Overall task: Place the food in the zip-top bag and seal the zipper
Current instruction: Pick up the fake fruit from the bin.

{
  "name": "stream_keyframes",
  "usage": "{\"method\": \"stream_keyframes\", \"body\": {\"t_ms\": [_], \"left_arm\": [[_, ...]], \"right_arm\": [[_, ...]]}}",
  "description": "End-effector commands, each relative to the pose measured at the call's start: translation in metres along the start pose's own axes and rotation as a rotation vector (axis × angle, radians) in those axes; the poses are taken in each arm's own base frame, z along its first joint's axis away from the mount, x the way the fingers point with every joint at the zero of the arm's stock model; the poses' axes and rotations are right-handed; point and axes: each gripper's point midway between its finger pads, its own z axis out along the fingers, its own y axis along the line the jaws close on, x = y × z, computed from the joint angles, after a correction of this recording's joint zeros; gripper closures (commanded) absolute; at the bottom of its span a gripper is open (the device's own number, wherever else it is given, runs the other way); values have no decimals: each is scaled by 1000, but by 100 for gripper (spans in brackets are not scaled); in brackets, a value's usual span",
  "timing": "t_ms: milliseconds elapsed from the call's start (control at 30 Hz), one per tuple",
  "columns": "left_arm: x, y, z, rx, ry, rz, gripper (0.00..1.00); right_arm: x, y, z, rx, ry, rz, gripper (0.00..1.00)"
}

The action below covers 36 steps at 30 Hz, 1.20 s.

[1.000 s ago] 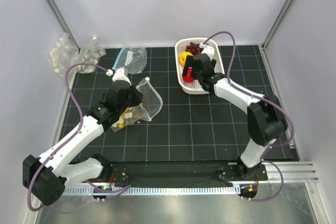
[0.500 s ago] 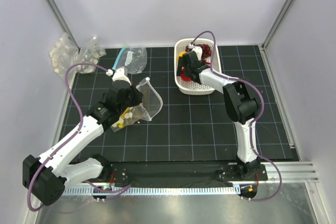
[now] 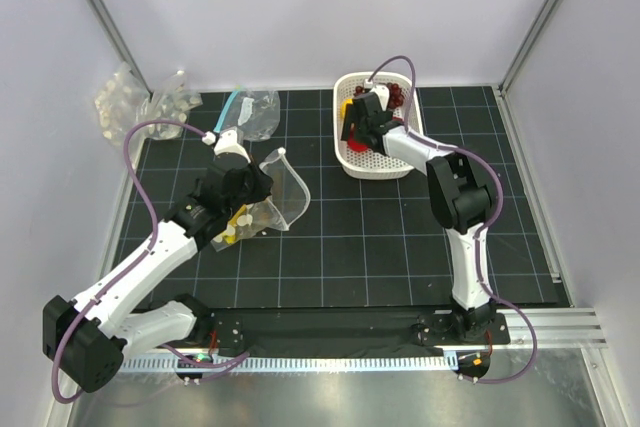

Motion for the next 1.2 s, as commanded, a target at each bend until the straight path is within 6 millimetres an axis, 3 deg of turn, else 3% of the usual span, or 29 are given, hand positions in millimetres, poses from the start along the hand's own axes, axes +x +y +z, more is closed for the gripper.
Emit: {"method": "stream_keyframes", "body": {"t_ms": [0, 100, 133, 167, 300, 400, 567, 600, 733, 833, 867, 900, 967, 1033, 1067, 1100, 1167], "left_arm": [[-19, -17, -6, 62, -56, -8, 100], [-18, -18, -5, 63, -51, -5, 100], [-17, -18, -5, 63, -48, -3, 100], [-17, -18, -5, 63, -48, -5, 100], [-17, -19, -6, 68, -47, -5, 100], [-17, -19, -6, 69, -47, -3, 100], [-15, -21, -4, 77, -39, -2, 100], [-14, -21, -4, 80, -35, -2, 100], [-12, -23, -2, 87, -23, 7, 100], [-9, -25, 0, 90, -13, 17, 100], [-8, -26, 0, 91, -9, 21, 100], [-6, -26, 2, 89, -5, 22, 100], [-4, -28, 2, 97, 5, 27, 100], [-2, -30, 3, 102, 17, 29, 100], [-2, -31, 3, 107, 18, 29, 100], [-2, -31, 2, 111, 18, 29, 100], [-3, -34, 1, 123, 19, 28, 100]], "right_arm": [[3, -11, 3, 19, 16, 12, 51], [-13, -10, -13, 1, -29, 30, 54], [-9, -14, -17, 7, -27, 29, 54], [-23, -14, -30, -3, -59, 41, 55], [-36, -19, -63, -21, -110, 60, 56], [-50, -15, -89, -78, -148, 89, 56], [-53, 0, -126, -214, -142, 142, 56], [-43, 1, -130, -234, -125, 148, 56], [-41, 20, -165, -389, -125, 205, 56], [-20, 41, -184, -489, -67, 207, 57], [-22, 46, -199, -516, -81, 203, 57], [-11, 47, -203, -518, -71, 193, 57], [-12, 67, -234, -595, -120, 170, 57], [3, 69, -246, -606, -128, 143, 57], [3, 78, -264, -640, -160, 130, 57], [11, 74, -264, -619, -174, 108, 57], [18, 84, -277, -650, -205, 78, 58]]}}
